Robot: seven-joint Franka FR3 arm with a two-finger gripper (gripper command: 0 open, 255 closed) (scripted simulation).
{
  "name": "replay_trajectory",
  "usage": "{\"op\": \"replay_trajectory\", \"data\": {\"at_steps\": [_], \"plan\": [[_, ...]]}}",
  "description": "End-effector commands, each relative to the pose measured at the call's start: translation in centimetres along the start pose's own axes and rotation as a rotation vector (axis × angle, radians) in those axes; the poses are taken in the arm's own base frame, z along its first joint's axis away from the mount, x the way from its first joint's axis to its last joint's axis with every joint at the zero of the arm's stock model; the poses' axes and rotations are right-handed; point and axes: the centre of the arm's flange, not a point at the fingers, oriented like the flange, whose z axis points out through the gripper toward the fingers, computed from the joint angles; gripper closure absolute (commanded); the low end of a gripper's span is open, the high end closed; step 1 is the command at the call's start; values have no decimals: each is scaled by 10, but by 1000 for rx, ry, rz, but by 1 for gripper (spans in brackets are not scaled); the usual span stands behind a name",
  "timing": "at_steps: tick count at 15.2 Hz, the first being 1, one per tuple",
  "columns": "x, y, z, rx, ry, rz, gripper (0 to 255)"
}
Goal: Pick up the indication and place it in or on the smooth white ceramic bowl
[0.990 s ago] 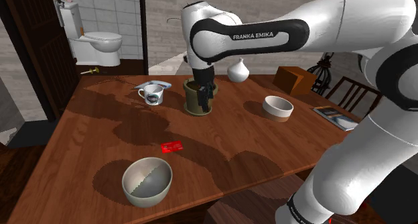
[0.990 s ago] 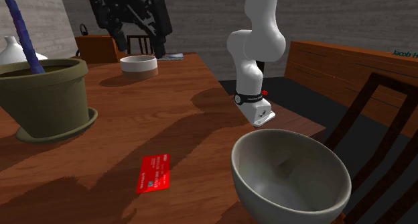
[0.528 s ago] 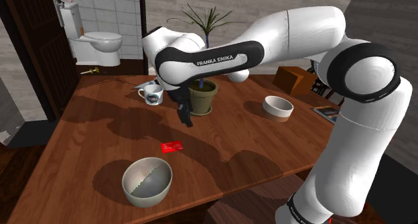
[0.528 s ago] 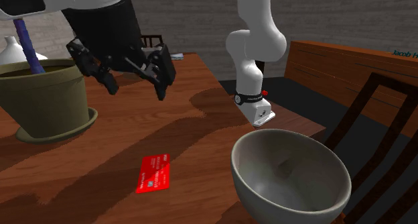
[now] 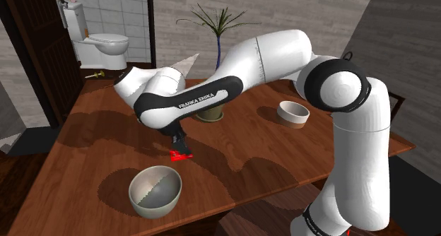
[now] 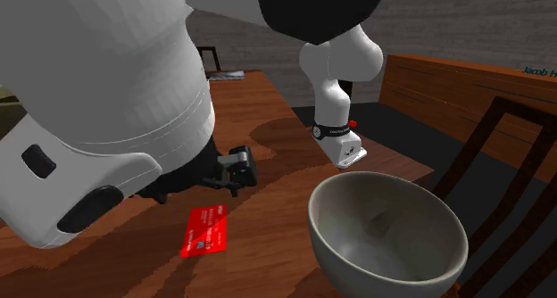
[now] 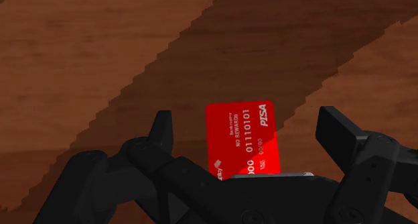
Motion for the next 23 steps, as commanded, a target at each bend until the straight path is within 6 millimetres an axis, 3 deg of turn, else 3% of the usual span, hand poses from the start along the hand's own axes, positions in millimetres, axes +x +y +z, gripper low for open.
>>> {"op": "replay_trajectory", "data": {"at_steps": [1, 7, 15, 16, 23], "plan": [[8, -5, 11, -6, -10, -19, 0], [8, -4, 41, -6, -10, -19, 0], [7, -4, 41, -6, -10, -19, 0], [7, -4, 41, -6, -10, -19, 255], [6, -6, 39, -6, -10, -19, 255]]}}
